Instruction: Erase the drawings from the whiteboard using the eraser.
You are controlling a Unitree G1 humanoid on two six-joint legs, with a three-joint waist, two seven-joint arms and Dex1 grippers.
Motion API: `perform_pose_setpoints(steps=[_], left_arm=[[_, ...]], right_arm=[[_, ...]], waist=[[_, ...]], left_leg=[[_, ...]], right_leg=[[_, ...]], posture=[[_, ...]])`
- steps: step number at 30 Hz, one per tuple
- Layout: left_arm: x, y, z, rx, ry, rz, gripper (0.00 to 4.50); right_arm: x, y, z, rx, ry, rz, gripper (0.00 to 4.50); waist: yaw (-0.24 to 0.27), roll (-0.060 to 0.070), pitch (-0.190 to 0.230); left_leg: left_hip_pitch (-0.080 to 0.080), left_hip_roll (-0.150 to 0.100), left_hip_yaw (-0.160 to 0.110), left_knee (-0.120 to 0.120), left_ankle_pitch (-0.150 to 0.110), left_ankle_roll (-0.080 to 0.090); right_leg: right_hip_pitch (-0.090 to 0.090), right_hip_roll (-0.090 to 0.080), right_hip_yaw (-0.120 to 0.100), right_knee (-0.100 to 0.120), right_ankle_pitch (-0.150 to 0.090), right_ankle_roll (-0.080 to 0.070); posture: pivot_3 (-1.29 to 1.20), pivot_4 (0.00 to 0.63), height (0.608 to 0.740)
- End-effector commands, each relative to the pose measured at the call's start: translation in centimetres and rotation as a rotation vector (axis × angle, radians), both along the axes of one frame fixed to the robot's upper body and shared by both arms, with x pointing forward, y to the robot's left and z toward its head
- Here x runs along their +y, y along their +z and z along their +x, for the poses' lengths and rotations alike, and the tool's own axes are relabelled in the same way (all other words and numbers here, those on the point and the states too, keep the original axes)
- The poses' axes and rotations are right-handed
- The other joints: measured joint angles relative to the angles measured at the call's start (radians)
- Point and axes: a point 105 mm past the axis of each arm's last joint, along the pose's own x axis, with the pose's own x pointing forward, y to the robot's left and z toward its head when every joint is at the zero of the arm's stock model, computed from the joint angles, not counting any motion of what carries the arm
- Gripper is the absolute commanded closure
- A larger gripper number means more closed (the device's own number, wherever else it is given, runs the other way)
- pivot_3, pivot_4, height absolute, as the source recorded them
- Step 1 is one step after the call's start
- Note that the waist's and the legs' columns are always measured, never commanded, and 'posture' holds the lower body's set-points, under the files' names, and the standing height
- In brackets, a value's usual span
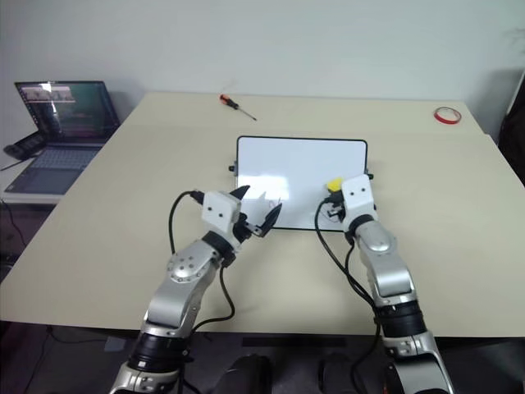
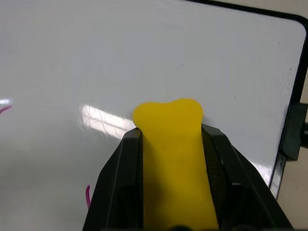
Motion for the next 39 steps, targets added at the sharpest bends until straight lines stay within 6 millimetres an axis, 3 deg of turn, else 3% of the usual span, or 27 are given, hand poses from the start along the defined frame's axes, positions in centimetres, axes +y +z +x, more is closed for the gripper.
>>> perform_pose_setpoints(steps=[1, 11, 22, 32, 39], left_arm=[[-0.4, 1.2, -0.4, -0.049, -0.014, -0.009, 0.00], [0.3, 1.1, -0.7, -0.041, 0.008, -0.007, 0.00], [-1.2, 0.6, -1.4, -0.001, -0.103, -0.016, 0.00], [-2.1, 0.5, -1.5, 0.009, -0.163, -0.019, 0.00], [-2.4, 0.2, -2.1, 0.025, -0.215, -0.014, 0.00]], right_arm=[[1.4, 2.5, 0.9, -0.085, 0.028, 0.038, 3.24], [-0.2, 0.6, 1.8, -0.034, -0.031, -0.059, 3.24], [-4.5, -2.5, -1.3, 0.056, -0.129, -0.110, 3.24], [-2.8, 0.1, -2.2, -0.049, -0.076, 0.013, 3.24], [-3.4, 1.6, -2.2, -0.114, -0.087, 0.043, 3.24]], waist=[[-0.004, 0.000, 0.000], [0.003, 0.000, 0.000], [0.010, 0.000, 0.000], [0.006, 0.000, 0.000], [0.005, 0.000, 0.000]], left_leg=[[0.000, 0.000, 0.000, 0.000, 0.000, 0.000], [0.000, 0.000, 0.000, 0.000, 0.000, 0.000], [0.000, -0.001, -0.002, 0.000, 0.000, 0.000], [0.000, 0.000, -0.001, 0.000, 0.000, 0.000], [-0.001, 0.000, 0.000, -0.001, 0.000, 0.000]], right_leg=[[-0.001, 0.000, 0.000, 0.000, 0.000, 0.000], [0.000, 0.000, 0.000, -0.001, 0.000, 0.000], [0.001, -0.001, -0.001, -0.001, 0.000, 0.000], [0.000, 0.000, -0.001, -0.001, 0.000, 0.000], [0.000, 0.000, 0.000, -0.001, 0.000, 0.000]], posture=[[0.00, 0.150, 0.740], [0.00, 0.150, 0.740], [0.00, 0.150, 0.740], [0.00, 0.150, 0.740], [0.00, 0.150, 0.740]])
